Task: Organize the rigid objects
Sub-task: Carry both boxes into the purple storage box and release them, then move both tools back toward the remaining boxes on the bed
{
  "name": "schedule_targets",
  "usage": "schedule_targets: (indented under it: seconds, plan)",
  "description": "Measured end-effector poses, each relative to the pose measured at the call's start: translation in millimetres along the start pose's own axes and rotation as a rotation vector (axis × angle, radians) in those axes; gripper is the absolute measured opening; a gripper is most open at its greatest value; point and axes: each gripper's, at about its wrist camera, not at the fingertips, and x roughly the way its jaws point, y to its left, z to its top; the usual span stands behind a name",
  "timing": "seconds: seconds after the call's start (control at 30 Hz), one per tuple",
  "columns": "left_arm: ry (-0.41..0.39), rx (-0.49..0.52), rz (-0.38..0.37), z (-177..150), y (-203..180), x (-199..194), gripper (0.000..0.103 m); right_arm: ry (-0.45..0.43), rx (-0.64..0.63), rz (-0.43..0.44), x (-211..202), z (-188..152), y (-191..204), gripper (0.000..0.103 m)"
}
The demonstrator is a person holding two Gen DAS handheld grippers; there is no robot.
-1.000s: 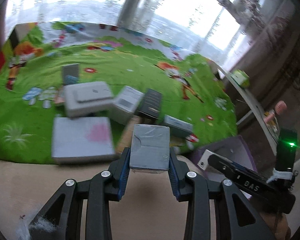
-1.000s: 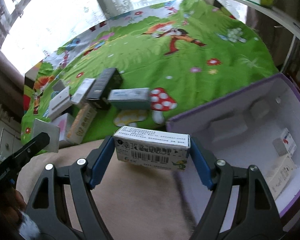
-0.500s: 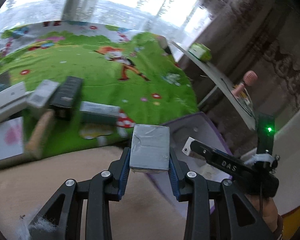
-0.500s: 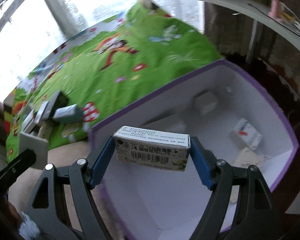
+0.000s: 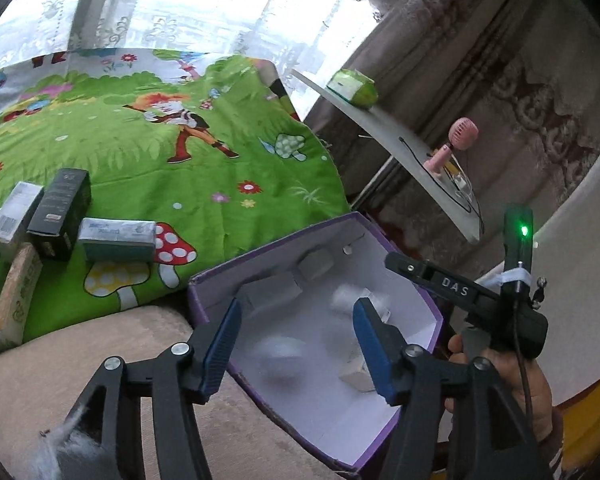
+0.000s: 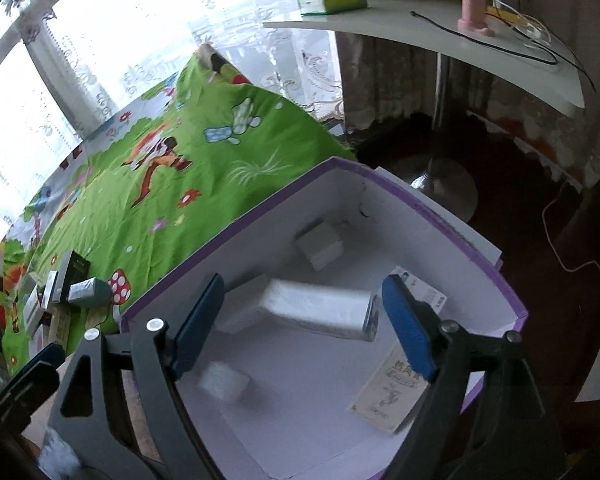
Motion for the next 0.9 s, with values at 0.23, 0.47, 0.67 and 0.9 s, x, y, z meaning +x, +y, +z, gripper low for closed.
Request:
schedule_targets:
  seconds: [0.23,0.47,0.67,0.9]
  plan:
    - [-0.019,-0.007,0.01,-2,5,-9,0.06,0.001,0.01,0.007,-1,2,-4,0.085]
    - [-0.034,-0.001,0.016,-3,8,-15,0.06,0.003,-0.005,0.025,-2,2,2,0.085]
    - [-0.061,-0.031,0.03,-4,21,-26,0.06,0.012,-0.053,0.06,-1,-3,19,0.085]
    - [-0.092,-0.086,0.057,-7,45,-44,0.06,0.024,-0.166,0.087,-1,-14,54,0.085]
